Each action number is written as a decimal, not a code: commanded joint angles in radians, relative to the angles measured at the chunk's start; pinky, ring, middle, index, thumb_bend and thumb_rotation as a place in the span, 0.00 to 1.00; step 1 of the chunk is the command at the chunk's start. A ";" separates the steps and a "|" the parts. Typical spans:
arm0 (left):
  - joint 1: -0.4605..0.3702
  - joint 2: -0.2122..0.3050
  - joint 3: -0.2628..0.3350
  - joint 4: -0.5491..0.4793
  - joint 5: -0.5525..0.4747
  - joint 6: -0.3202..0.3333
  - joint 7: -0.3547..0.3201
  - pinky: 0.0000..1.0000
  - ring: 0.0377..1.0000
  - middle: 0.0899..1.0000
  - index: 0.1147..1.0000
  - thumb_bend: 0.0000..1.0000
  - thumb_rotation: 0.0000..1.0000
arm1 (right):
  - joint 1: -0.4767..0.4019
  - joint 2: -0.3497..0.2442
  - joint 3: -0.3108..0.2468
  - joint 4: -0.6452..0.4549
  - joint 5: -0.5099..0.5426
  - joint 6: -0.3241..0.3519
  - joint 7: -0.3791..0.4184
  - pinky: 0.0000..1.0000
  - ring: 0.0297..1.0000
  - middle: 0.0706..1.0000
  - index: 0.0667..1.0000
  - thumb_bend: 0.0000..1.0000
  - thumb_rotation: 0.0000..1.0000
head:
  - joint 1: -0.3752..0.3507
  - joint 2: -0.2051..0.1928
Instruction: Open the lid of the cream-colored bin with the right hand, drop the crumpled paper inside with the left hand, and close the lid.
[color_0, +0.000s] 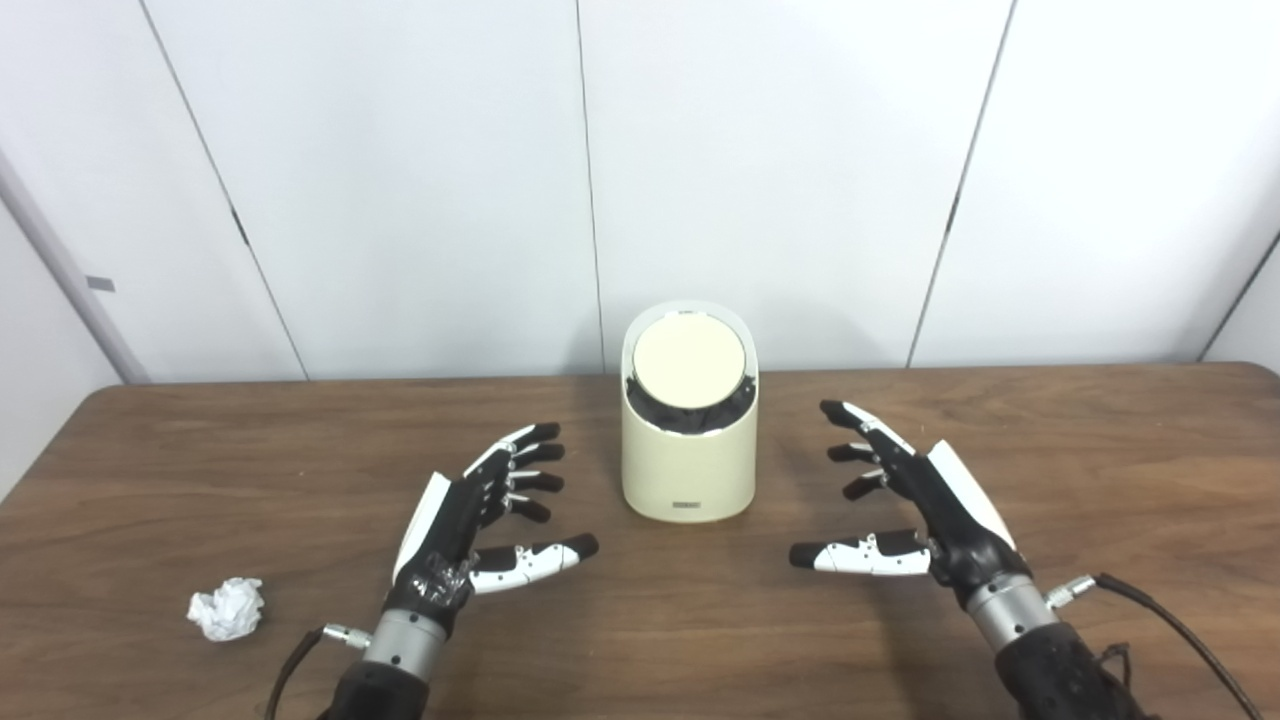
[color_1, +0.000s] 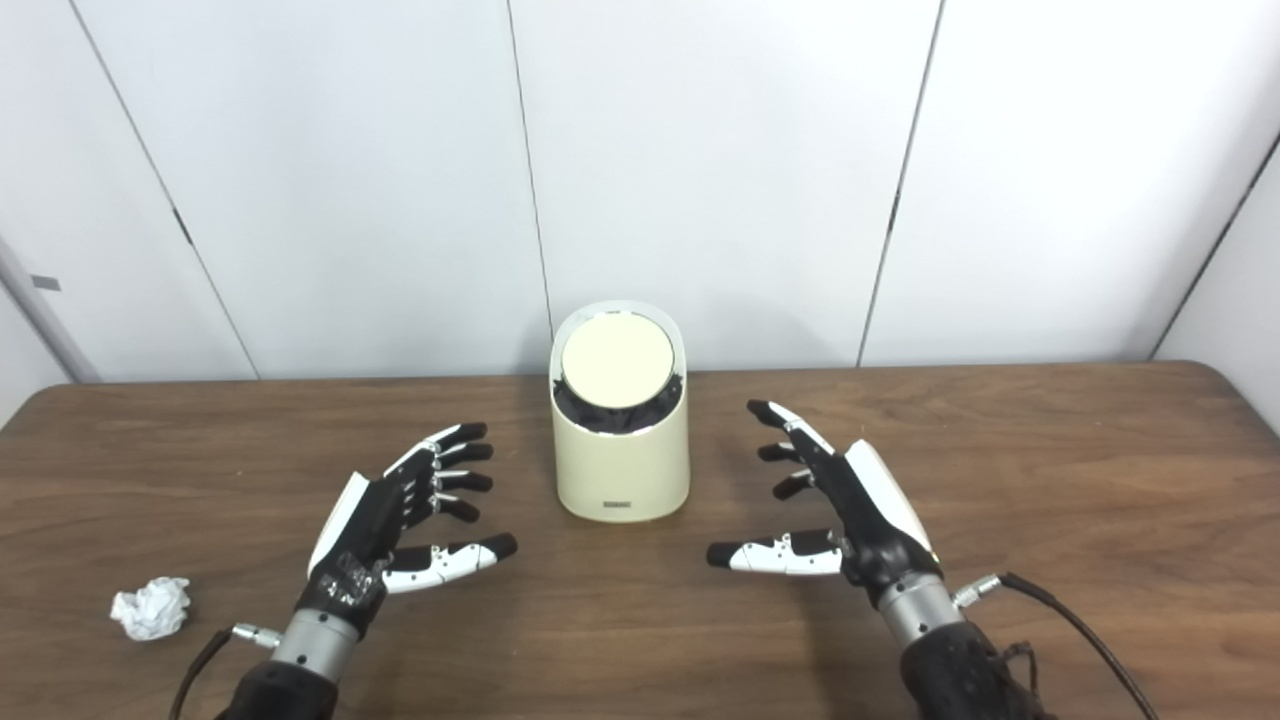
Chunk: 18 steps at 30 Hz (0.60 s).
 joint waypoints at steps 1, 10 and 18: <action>-0.042 0.003 0.005 -0.024 -0.004 -0.048 0.011 0.59 0.70 0.80 0.84 0.74 0.06 | -0.036 -0.010 -0.004 -0.021 0.003 -0.028 -0.012 0.62 0.79 0.90 0.89 0.84 0.30 | 0.000 0.001; -0.043 0.003 0.005 -0.021 -0.006 -0.056 0.010 0.59 0.71 0.79 0.84 0.74 0.06 | -0.034 -0.007 -0.005 -0.025 0.004 -0.024 -0.011 0.61 0.79 0.90 0.89 0.84 0.30 | 0.000 0.001; -0.043 0.005 0.008 -0.020 -0.006 -0.056 0.009 0.60 0.71 0.79 0.84 0.75 0.07 | -0.038 0.007 0.002 -0.031 -0.023 -0.007 -0.021 0.63 0.79 0.89 0.89 0.81 0.31 | -0.001 -0.001</action>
